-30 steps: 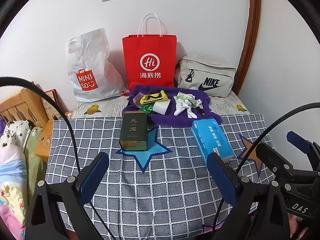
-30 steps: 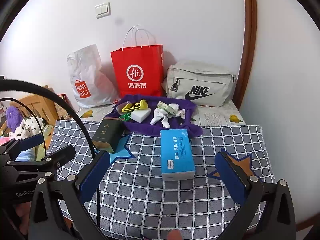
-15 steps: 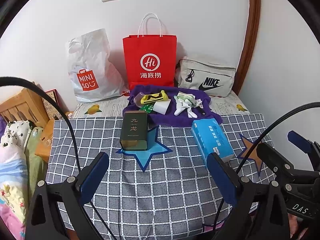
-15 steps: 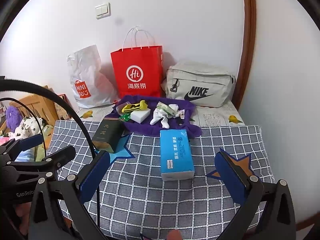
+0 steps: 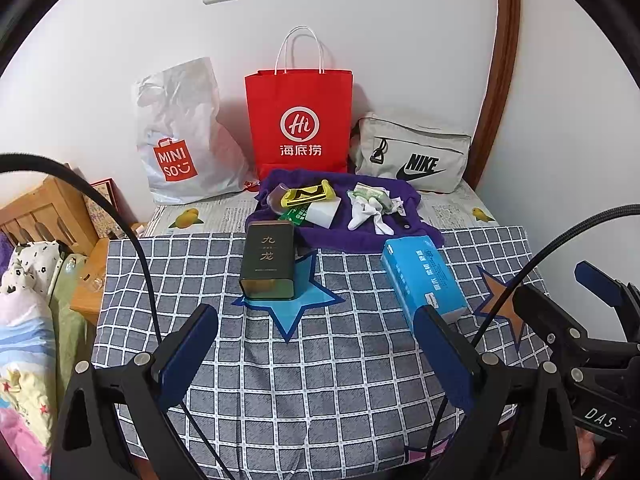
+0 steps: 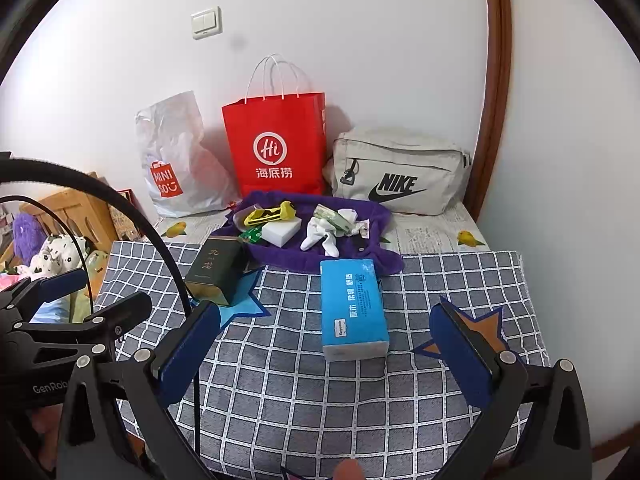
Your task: Organize soft objects
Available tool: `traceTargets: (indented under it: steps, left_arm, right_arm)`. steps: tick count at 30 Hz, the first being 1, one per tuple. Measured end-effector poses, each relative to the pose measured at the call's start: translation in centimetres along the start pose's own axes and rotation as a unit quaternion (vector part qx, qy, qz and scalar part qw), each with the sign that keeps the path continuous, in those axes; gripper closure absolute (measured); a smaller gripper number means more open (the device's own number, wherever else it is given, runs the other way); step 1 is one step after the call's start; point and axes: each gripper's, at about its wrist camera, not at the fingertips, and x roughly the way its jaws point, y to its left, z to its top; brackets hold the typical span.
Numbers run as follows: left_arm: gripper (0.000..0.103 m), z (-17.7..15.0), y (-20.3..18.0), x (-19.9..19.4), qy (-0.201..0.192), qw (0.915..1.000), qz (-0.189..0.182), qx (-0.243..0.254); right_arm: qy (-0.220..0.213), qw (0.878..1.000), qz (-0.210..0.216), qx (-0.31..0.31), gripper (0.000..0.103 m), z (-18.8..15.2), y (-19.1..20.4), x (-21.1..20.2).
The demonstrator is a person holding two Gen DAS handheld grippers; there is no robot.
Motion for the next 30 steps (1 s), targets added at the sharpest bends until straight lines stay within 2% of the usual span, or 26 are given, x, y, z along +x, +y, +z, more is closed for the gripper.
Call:
traceTargets:
  steps: [30]
  left_arm:
    - [0.004,0.10,0.04,-0.46,-0.002,1.0000,0.002,0.003]
  right_arm:
    - [-0.004,1.000,-0.001,-0.001,0.000,-0.02,-0.23,-0.34]
